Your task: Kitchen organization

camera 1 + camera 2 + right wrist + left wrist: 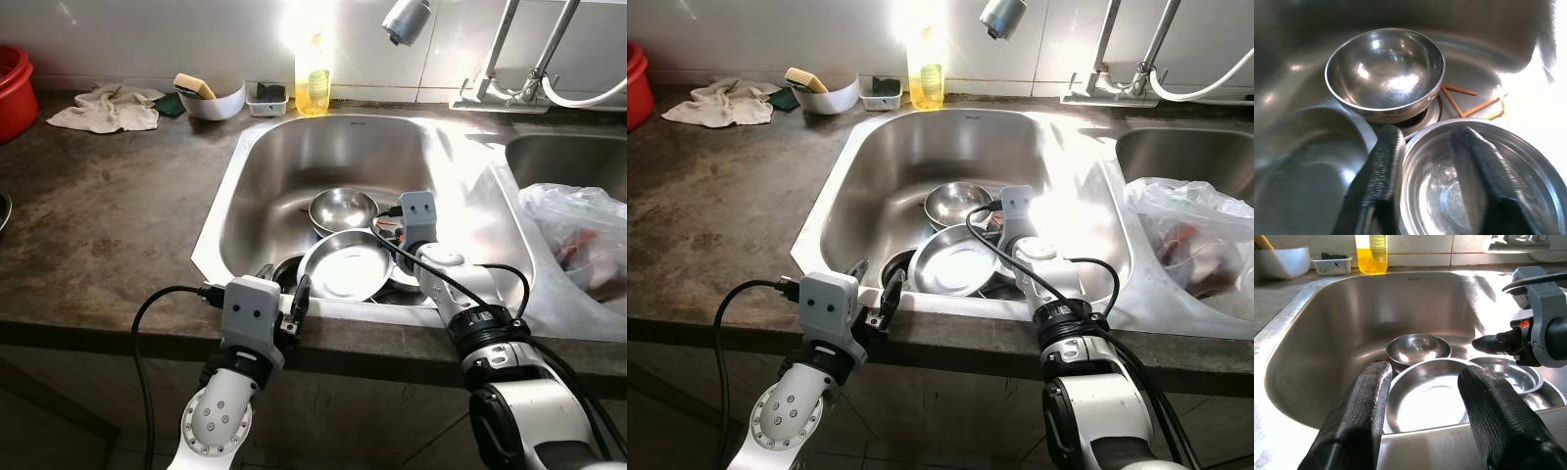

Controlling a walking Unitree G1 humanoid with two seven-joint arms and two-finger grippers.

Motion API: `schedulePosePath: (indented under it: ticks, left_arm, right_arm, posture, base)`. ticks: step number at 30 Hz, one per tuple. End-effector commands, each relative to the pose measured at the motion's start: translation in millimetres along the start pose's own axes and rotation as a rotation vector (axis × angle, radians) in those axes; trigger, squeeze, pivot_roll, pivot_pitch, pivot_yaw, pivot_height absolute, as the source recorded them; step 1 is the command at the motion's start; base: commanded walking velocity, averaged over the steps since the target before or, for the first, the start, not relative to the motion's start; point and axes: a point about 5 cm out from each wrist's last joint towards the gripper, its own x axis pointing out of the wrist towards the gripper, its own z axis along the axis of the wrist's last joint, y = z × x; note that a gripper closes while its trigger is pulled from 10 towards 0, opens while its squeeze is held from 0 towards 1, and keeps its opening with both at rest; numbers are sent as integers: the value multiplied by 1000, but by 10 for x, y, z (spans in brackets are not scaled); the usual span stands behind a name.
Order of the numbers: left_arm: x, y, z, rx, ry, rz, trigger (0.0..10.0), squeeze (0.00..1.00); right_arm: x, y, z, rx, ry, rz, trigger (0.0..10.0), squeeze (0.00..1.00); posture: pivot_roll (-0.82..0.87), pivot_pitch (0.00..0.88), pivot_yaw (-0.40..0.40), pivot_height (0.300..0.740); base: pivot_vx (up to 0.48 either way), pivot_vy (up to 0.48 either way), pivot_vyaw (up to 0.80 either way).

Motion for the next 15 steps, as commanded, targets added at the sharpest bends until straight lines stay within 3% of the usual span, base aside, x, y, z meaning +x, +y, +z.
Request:
schedulePosePath:
  ticks: [1,5,6,7,11,15]
  left_arm:
    - [-8,-39,-59,-1,38,-15,10000,0]
    - [26,-22,-52,3,31,-12,10000,0]
    - [37,-15,-53,4,30,-11,10000,0]
    - [45,-10,-54,7,28,-11,10000,0]
    - [102,-2,-53,4,15,-11,10000,0]
    - [139,6,-46,2,8,-13,10000,0]
  right_arm:
    - [-3,-44,23,22,-26,-29,10000,1000]
    - [-78,-191,97,53,-128,-98,10000,1000]
    - [-97,-215,110,49,-144,-107,10000,780]
    - [-137,-237,139,39,-175,-115,10000,0]
    - [-392,-236,358,42,-377,-115,10000,0]
    - [-586,-167,452,34,-474,-101,10000,0]
  posture:
    - [137,180,-45,740]
    - [136,161,-45,740]
    - [130,153,-45,740]
    - [129,149,-44,740]
    - [113,128,-36,740]
    - [103,118,-30,740]
  base:
    - [0,0,0]
    - [0,0,0]
    - [0,0,0]
    - [0,0,0]
    - [0,0,0]
    - [0,0,0]
